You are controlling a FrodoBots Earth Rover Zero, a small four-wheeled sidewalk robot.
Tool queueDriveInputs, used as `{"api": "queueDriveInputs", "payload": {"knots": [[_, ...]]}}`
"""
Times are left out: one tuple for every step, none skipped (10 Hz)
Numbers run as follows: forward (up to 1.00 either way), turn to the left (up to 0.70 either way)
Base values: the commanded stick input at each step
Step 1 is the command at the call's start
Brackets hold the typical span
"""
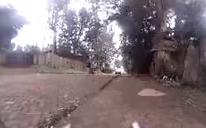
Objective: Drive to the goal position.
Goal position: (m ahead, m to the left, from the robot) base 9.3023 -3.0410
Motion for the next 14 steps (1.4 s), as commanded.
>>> {"api": "queueDriveInputs", "payload": {"knots": [[0.30,0.00],[0.30,0.00],[0.30,0.17],[0.30,0.10],[0.30,0.10],[0.30,0.17],[0.30,0.00],[0.30,-0.30],[0.30,-0.59],[0.30,-0.60],[0.30,-0.60],[0.30,-0.47],[0.30,-0.31],[0.30,-0.14]]}}
